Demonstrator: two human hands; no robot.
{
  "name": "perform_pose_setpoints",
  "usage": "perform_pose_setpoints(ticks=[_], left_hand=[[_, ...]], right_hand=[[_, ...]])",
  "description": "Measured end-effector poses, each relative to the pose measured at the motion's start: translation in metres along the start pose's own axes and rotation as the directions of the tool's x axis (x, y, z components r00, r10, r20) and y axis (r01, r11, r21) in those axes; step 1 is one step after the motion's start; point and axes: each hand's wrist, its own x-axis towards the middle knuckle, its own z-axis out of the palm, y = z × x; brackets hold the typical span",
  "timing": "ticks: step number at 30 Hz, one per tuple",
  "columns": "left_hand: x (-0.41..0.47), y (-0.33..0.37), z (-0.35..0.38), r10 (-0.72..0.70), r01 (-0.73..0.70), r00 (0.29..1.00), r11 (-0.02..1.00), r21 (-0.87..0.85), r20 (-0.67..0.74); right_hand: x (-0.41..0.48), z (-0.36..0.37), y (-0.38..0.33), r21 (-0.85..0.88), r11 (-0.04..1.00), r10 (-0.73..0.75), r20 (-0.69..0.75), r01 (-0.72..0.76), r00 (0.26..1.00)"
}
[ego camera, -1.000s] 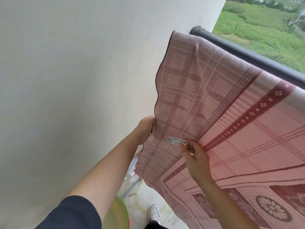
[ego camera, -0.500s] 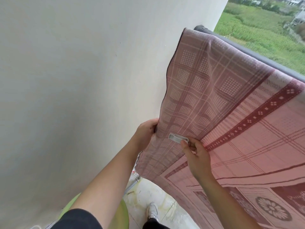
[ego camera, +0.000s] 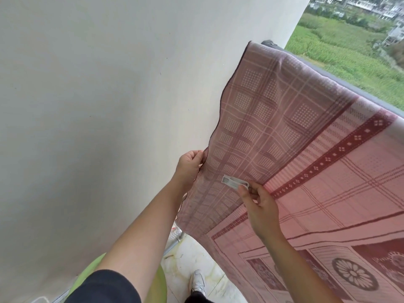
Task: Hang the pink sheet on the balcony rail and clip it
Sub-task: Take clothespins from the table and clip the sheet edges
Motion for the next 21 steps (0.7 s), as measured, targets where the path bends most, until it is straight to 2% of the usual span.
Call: perform_pose_setpoints(ticks=[4,6,8,10,12,14,17,21], left_hand=[[0.004,0.001,0.023,-0.038,0.041,0.999,0.994,0.101,-0.03],[0.005,0.007,0.033,-0.063,0.064,0.998,0.997,0.041,-0.015],[0.004,0.011,0.035,-0.098,0.107,0.992,0.986,-0.125,0.077],[0.002,0.009,0.029,-0.056,0.104,0.977,0.968,-0.228,0.207],[-0.004,0.007,0.024,0.008,0.025,0.968,0.992,-0.128,0.249],[-0.007,0.007,0.024,0.034,-0.021,0.965,0.998,-0.053,0.258],[-0.007,0.012,0.022,0.051,-0.024,0.967,0.993,-0.112,0.248],[-0.012,0.011,0.021,0.048,-0.025,0.987,0.988,-0.149,0.155]], right_hand=[[-0.003,-0.01,-0.002,0.011,1.0,-0.007,-0.014,0.007,1.0],[-0.004,-0.014,-0.002,0.022,1.0,-0.004,-0.018,0.005,1.0],[-0.003,-0.018,-0.002,0.044,0.999,-0.005,-0.013,0.005,1.0],[-0.002,-0.02,-0.001,0.065,0.998,0.002,-0.003,-0.002,1.0],[0.001,-0.02,0.001,0.067,0.998,0.01,-0.003,-0.01,1.0],[0.003,-0.018,0.001,0.068,0.998,0.012,-0.009,-0.012,1.0],[0.005,-0.014,-0.003,0.058,0.998,0.001,-0.008,0.0,1.0],[0.004,-0.011,-0.01,0.053,0.998,-0.018,0.03,0.017,0.999]])
